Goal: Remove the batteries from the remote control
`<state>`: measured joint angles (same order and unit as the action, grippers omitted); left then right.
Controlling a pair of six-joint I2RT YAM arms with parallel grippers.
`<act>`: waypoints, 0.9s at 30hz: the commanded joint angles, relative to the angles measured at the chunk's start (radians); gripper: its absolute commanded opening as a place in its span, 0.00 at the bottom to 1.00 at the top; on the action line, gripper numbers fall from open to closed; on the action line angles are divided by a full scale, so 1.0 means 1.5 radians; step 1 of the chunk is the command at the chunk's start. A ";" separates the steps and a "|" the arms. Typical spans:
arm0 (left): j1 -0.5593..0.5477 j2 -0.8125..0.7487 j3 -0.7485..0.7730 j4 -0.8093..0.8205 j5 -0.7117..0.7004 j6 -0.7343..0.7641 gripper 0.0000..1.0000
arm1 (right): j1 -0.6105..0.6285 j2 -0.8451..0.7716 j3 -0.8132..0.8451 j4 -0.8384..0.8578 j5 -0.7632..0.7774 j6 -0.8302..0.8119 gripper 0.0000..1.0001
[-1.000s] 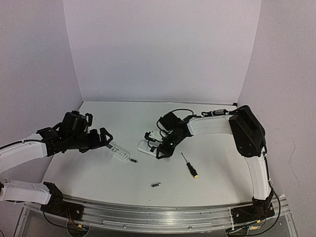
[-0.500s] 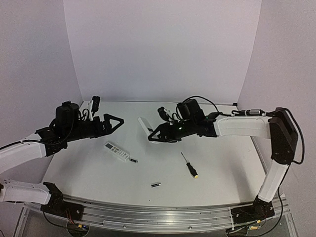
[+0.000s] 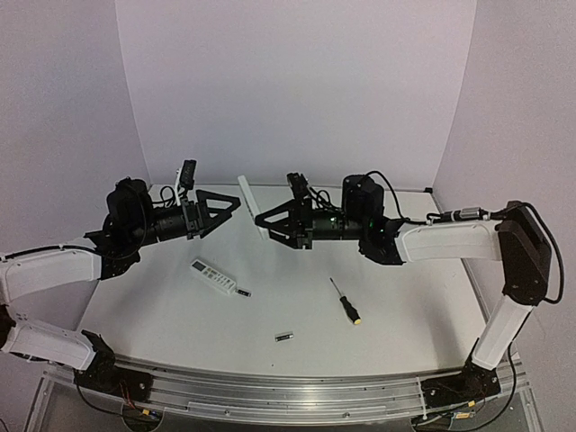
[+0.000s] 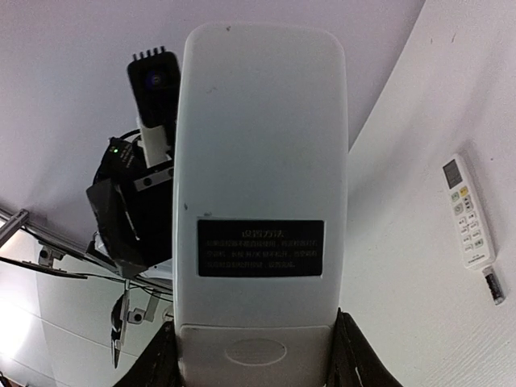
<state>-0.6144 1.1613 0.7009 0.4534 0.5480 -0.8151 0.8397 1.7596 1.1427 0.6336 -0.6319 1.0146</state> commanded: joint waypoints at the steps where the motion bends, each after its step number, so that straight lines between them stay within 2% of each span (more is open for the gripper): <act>1: -0.003 0.019 0.035 0.026 0.006 -0.038 1.00 | 0.017 -0.011 0.005 0.073 -0.024 0.017 0.04; 10: -0.006 0.055 0.032 0.124 0.053 -0.102 0.99 | 0.025 0.008 0.017 0.070 -0.039 0.009 0.04; 16: -0.007 0.068 0.031 0.167 0.052 -0.140 0.74 | 0.030 0.012 0.017 0.069 -0.040 -0.001 0.05; 21: -0.008 0.086 0.042 0.178 0.064 -0.148 0.61 | 0.032 0.020 0.024 0.070 -0.044 -0.001 0.05; 24: -0.008 0.094 0.049 0.172 0.063 -0.150 0.48 | 0.032 0.019 0.024 0.070 -0.047 -0.002 0.06; 26: -0.008 0.100 0.052 0.166 0.061 -0.151 0.35 | 0.032 0.016 0.020 0.067 -0.044 -0.008 0.12; 27: -0.008 0.102 0.055 0.163 0.060 -0.152 0.30 | 0.032 0.014 0.017 0.064 -0.039 -0.010 0.18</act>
<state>-0.6205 1.2956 0.7200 0.6578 0.6205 -1.0476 0.8776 1.7794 1.1439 0.6983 -0.6761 1.0115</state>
